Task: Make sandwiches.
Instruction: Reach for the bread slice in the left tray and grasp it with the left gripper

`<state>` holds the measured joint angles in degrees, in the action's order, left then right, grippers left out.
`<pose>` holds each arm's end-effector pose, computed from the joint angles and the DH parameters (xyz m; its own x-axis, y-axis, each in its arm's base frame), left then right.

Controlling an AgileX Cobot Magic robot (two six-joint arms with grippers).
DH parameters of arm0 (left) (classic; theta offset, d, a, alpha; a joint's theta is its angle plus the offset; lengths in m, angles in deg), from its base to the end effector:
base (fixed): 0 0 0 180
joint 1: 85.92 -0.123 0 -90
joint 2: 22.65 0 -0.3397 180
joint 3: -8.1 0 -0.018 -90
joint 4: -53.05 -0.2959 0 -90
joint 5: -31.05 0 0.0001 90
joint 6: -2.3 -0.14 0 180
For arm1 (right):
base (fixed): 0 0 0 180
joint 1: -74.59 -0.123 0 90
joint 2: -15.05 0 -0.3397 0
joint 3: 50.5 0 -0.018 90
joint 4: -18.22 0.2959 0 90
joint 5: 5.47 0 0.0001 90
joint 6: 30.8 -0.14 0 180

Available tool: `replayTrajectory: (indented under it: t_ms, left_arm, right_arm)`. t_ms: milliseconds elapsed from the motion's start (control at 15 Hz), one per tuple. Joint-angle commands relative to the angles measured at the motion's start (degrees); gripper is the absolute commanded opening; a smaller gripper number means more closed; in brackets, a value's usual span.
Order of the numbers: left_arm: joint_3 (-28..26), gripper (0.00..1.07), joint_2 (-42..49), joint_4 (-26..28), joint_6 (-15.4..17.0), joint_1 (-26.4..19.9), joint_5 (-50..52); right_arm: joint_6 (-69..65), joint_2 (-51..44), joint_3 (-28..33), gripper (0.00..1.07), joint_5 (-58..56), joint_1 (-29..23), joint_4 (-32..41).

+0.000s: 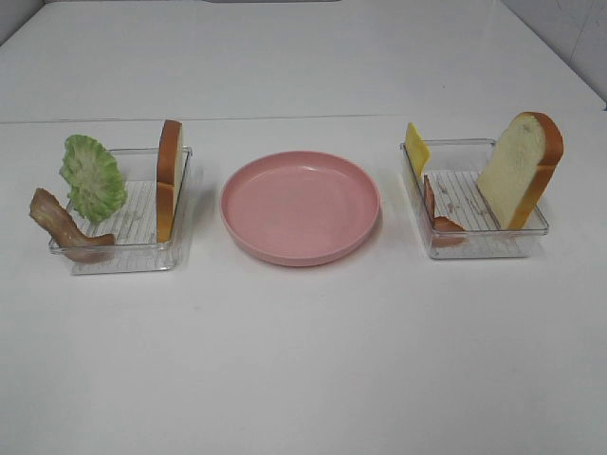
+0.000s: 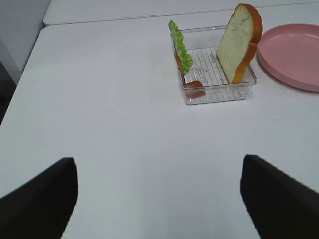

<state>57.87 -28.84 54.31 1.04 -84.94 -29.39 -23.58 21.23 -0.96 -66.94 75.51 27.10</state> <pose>0.0227 -0.0031 0.2779 -0.4441 0.0187 -0.8958 0.0392 0.9992 0.0015 0.0206 0.0187 0.2783 -0.4464 -0.0439 -0.8938 -0.1282 0.9916 0.0153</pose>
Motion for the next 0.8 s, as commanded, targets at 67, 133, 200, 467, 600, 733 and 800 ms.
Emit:
replayTrajectory:
  t_ms: [67,133,200,467,600,733,800]
  left_arm:
    - [0.1,0.84,1.2,0.3,0.1,0.0,0.6]
    - [0.1,0.84,1.2,0.3,0.1,0.0,0.6]
    - [0.1,0.84,1.2,0.3,0.1,0.0,0.6]
    - [0.1,0.84,1.2,0.3,0.1,0.0,0.6]
    - [0.1,0.84,1.2,0.3,0.1,0.0,0.6]
    - [0.1,0.84,1.2,0.3,0.1,0.0,0.6]
    - [0.1,0.84,1.2,0.3,0.1,0.0,0.6]
  right_arm:
    - [0.2,-0.7,-0.1,0.76,0.6,0.3,0.1]
    - [0.2,-0.7,-0.1,0.76,0.6,0.3,0.1]
    - [0.2,-0.7,-0.1,0.76,0.6,0.3,0.1]
    - [0.2,-0.7,-0.1,0.76,0.6,0.3,0.1]
    - [0.2,-0.7,-0.1,0.76,0.6,0.3,0.1]
    - [0.2,-0.7,-0.1,0.76,0.6,0.3,0.1]
    - [0.2,-0.7,-0.1,0.76,0.6,0.3,0.1]
